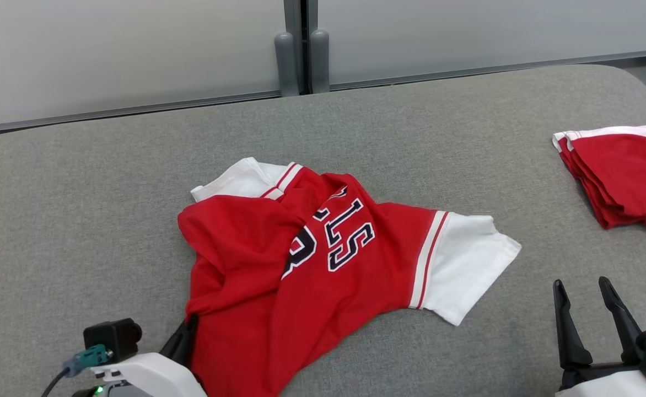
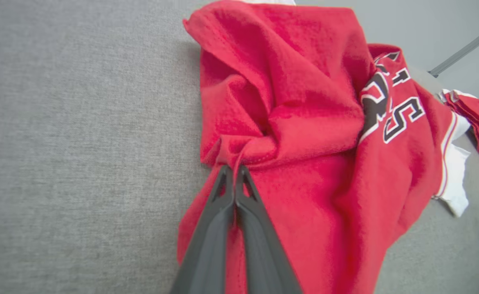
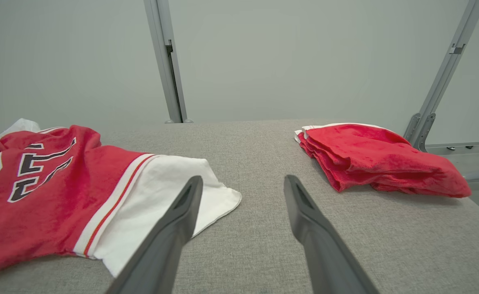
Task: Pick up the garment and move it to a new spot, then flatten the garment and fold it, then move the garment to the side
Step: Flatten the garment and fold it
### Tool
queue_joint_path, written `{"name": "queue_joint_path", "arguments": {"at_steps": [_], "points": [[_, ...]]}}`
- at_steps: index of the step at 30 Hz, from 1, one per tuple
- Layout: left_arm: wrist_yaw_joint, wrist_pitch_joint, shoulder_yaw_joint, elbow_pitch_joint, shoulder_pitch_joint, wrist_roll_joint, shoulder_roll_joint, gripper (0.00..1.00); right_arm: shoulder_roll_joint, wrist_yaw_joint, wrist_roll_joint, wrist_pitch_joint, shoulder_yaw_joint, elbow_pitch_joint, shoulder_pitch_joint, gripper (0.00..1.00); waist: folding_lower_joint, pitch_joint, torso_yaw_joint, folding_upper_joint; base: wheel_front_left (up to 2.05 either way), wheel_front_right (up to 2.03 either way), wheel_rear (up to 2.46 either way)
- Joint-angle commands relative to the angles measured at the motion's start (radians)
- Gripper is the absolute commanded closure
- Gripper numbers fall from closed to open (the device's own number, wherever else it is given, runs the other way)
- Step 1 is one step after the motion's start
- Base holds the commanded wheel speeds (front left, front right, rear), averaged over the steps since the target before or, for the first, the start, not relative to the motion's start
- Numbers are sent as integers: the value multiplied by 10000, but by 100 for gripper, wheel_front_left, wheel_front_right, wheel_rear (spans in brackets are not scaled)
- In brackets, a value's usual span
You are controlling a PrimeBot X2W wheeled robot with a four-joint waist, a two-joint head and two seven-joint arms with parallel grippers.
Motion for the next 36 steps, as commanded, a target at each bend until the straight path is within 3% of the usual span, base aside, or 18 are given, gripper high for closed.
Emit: {"name": "queue_joint_path", "arguments": {"at_steps": [1, 7, 15, 16, 17, 18, 19, 23, 27, 32, 36], "points": [[98, -65, 197, -103, 115, -106, 278, 100, -50, -3, -19, 2, -45, -24, 14, 0, 0, -28, 50, 0, 0, 0, 0], [46, -118, 603, -215, 204, -360, 575, 100, -50, -3, -32, 2, 64, 19, -25, 0, 0, -81, 96, 0, 0, 0, 0], [-118, -244, 650, -365, 545, -532, 489, 100, -50, -3, -93, 2, 74, 48, 61, 0, 0, -166, 74, 0, 0, 0, 0], [-116, -264, 682, -335, 578, -574, 452, 96, -50, -3, -89, 2, 62, 48, 90, 0, 0, -179, 82, 0, 0, 0, 0], [-90, -322, 744, -305, 616, -601, 406, 67, -50, -3, -83, 2, 50, 53, 111, 0, 0, -196, 97, 0, 0, 0, 0], [-40, -379, 827, -261, 660, -585, 394, 4, -50, -3, -82, 2, 52, 58, 131, 0, 0, -221, 109, 0, 0, 0, 0], [-20, -450, 914, -242, 724, -548, 405, 0, -51, -3, -89, 2, 63, 71, 158, 0, 0, -263, 116, 0, 0, 0, 0], [-5, -666, 1317, -328, 951, -265, 443, 0, -51, -3, -98, 1, 81, 84, 237, 0, 0, -377, 117, 0, 0, 0, 0], [-16, -796, 2418, -800, 1501, 782, 348, 0, -51, -3, -122, 1, 5, 57, 336, 0, 0, -564, 158, 0, 0, 0, 0], [-396, -800, 3534, -1420, 2692, 2817, -249, 0, -51, -3, -146, 3, -92, 29, 557, 0, 0, -860, 308, 0, 0, 0, 0], [-813, -802, 3423, -1208, 3489, 3929, -866, 0, -52, -3, -182, 3, -69, 62, 716, 0, 0, -1178, 417, 0, 0, 0, 0]]}}
